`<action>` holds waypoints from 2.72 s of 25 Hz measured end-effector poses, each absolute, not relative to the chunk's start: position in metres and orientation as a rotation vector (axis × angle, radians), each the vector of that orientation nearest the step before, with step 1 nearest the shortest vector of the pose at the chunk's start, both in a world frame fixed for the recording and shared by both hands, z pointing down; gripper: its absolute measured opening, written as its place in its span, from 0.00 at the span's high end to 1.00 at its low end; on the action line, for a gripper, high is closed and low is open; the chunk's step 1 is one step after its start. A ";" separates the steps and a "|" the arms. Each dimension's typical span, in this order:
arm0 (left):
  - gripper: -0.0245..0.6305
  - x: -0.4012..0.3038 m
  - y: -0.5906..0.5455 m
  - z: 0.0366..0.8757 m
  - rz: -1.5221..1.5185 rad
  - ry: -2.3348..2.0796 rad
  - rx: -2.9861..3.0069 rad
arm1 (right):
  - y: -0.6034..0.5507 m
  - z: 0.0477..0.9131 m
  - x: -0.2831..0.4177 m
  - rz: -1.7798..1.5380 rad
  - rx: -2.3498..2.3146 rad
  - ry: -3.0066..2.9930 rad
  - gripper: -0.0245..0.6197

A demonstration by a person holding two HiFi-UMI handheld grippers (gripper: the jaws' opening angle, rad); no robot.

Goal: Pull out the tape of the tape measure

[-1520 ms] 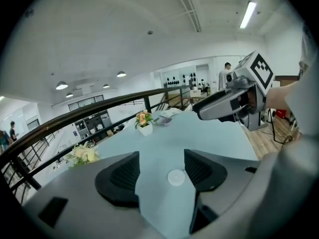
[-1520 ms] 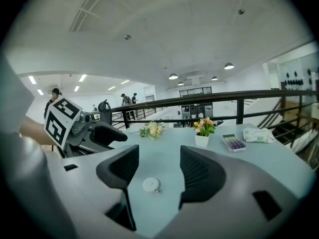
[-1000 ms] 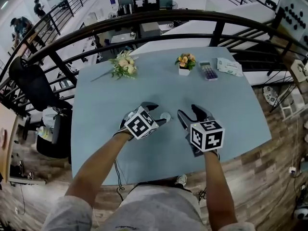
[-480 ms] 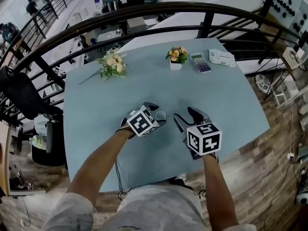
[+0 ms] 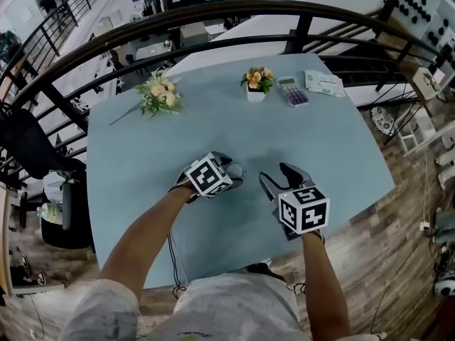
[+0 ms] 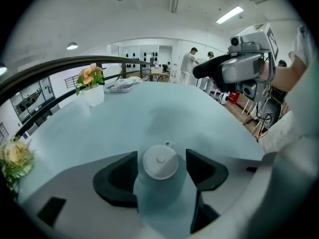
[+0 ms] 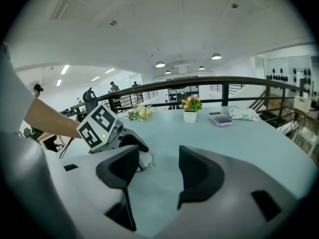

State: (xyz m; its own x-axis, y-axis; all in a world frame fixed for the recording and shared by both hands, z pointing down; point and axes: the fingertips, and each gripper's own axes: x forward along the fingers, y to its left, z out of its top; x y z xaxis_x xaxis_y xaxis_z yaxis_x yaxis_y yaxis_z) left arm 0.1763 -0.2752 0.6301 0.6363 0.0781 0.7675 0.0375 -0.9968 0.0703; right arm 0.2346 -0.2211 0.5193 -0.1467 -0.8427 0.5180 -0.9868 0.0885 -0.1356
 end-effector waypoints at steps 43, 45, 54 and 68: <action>0.64 0.144 -0.260 0.564 1.327 -0.187 2.822 | -0.226 0.498 0.211 0.744 1.689 -2.305 0.57; 0.64 0.137 -0.258 0.557 1.327 -0.216 2.817 | -0.228 0.496 0.205 0.764 1.667 -2.338 0.57; 0.64 0.100 -0.256 0.531 1.290 -0.381 2.781 | -0.240 0.490 0.171 0.906 1.575 -2.491 0.57; 0.64 0.069 -0.254 0.493 1.226 -0.553 2.769 | -0.255 0.485 0.113 1.426 1.343 -2.709 0.57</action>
